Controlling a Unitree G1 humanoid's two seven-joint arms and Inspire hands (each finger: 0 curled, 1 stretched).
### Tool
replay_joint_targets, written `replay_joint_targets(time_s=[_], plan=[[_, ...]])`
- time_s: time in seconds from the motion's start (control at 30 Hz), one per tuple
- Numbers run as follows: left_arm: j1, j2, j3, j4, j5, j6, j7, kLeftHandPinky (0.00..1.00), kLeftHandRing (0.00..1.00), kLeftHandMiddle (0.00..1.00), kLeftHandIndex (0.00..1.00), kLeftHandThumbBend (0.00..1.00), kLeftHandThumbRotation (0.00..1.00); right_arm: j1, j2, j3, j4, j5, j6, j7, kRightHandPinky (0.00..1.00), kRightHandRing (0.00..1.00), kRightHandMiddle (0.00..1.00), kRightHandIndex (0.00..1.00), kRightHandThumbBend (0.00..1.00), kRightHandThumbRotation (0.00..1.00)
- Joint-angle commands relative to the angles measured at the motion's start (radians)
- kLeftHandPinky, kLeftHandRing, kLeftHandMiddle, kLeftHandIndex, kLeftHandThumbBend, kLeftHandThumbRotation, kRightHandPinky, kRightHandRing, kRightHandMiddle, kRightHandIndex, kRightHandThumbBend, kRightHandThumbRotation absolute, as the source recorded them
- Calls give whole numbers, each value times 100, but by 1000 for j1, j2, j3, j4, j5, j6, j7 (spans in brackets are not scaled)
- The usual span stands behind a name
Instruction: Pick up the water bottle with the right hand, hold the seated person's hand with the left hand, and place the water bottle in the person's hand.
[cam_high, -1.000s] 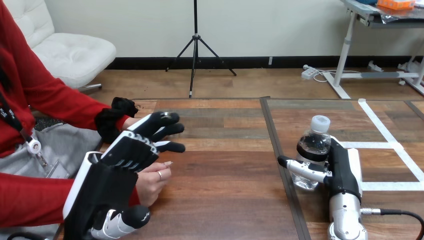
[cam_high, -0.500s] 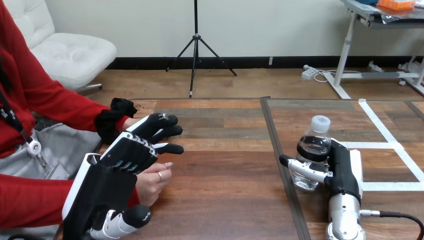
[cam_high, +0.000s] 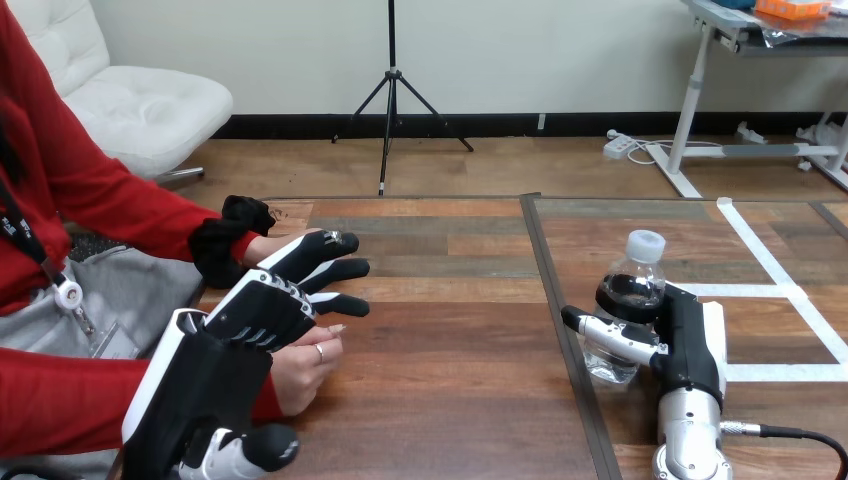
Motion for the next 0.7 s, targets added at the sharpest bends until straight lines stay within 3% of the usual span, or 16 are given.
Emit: replay_joint_targets(time_s=[0.0,0.37,0.47,0.67], plan=[[-49,6,7,-17,-10,-3,-9,71,85,89,87,100,73,-14,28,-3,8,6,-17,21,42,46,50,50,88,0],[-46,4,19,-1,11,-25,-5,72,85,90,88,100,74,-11,31,3,-8,11,-54,33,40,43,47,48,88,0],[-55,3,25,15,25,-66,-9,71,84,89,88,100,75,-9,32,0,-12,16,-66,45,39,42,46,47,88,0],[-51,6,24,8,24,-71,3,69,83,88,87,100,74,-3,38,-5,-21,28,-103,70,36,40,44,45,89,0]])
